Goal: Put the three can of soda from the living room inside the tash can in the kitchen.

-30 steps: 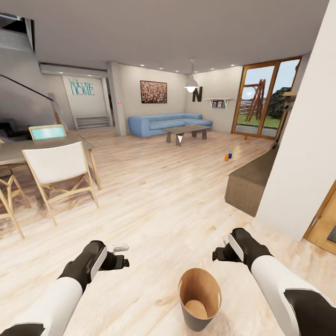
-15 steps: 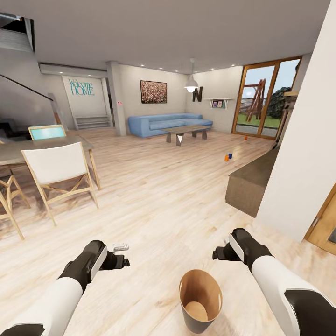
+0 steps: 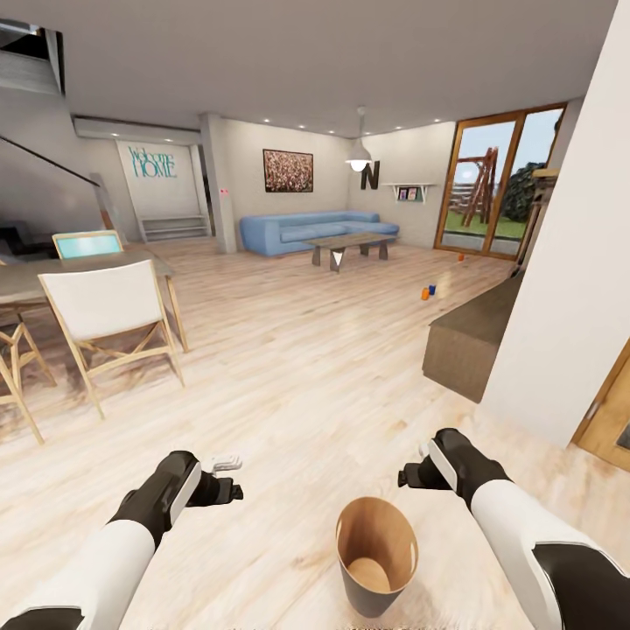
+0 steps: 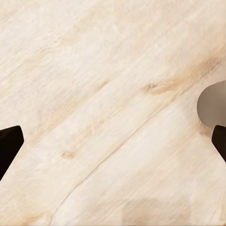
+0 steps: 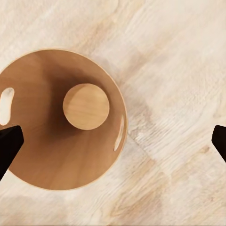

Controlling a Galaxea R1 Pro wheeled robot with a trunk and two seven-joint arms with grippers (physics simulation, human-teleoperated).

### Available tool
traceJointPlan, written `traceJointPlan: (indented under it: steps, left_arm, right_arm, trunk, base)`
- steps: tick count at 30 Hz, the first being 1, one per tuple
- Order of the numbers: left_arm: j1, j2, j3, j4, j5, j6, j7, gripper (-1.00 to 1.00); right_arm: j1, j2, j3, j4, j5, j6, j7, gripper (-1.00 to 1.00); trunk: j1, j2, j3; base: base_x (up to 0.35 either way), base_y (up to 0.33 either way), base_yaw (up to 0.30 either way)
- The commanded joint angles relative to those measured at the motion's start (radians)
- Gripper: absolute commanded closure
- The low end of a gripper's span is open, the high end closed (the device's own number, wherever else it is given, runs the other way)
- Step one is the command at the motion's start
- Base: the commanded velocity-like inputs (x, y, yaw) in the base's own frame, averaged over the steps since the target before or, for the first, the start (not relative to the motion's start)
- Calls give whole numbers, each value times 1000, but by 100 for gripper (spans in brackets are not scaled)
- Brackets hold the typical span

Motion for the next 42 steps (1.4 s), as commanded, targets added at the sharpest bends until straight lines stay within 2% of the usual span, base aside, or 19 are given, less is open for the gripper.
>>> traceJointPlan:
  steps: [1, 37, 42]
  left_arm:
    - [0, 0, 0, 0, 1, 0, 0, -100]
    - [0, -2, 0, 6, 0, 0, 0, -100]
    - [0, -2, 0, 7, 0, 0, 0, -100]
  right_arm:
    - [0, 0, 0, 0, 0, 0, 0, -100]
    - [6, 1, 1, 21, 2, -2, -1, -100]
    - [6, 2, 2, 22, 3, -3, -1, -100]
  trunk:
    - [4, -7, -3]
    - [142, -259, -116]
    - [144, -260, -135]
  base:
    - [0, 0, 0]
    - [0, 0, 0]
    - [0, 0, 0]
